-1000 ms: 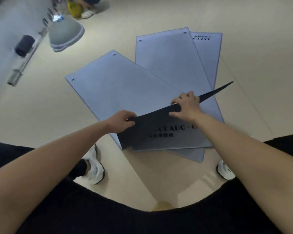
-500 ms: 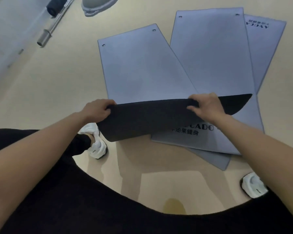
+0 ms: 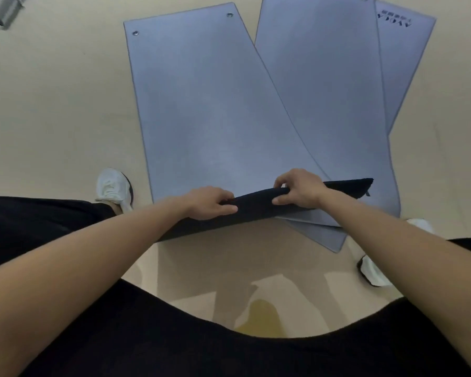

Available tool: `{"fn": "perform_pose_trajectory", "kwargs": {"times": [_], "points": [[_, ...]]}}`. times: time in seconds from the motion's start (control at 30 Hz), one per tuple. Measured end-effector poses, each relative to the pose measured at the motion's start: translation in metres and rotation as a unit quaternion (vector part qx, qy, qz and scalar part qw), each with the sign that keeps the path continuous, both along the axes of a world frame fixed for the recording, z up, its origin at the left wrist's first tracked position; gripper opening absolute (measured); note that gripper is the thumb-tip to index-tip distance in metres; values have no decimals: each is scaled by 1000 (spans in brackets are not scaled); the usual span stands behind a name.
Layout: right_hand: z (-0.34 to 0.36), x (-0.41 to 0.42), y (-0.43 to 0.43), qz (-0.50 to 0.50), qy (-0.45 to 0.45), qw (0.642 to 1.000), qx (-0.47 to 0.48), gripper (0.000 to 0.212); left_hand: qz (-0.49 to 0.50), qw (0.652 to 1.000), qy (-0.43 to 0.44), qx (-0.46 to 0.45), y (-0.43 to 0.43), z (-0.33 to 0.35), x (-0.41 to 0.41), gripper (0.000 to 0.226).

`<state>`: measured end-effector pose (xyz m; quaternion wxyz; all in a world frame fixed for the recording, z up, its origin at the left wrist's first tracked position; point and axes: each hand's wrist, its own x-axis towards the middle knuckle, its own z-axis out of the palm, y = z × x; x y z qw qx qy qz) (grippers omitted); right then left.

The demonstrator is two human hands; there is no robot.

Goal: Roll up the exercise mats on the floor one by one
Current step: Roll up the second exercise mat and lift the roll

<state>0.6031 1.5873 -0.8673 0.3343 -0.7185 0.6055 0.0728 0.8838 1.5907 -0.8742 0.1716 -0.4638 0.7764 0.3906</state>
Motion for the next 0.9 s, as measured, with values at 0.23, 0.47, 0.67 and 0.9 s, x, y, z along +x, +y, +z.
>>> {"fn": "perform_pose_trajectory", "kwargs": {"times": [0.23,0.47,0.67,0.9], "points": [[-31,7,6,-82,-51,994,47,30,16,991,-101,-85,-29,-17,6,46],[-66,20,-23,162,73,953,-244,66,145,986,-83,3,-53,-62,23,38],[-123,15,-14,259,147,929,-221,116,154,978,-104,-91,-55,-105,35,45],[-169,12,3,233,115,956,-138,121,23,939,-82,-334,-4,-142,29,47]]}}
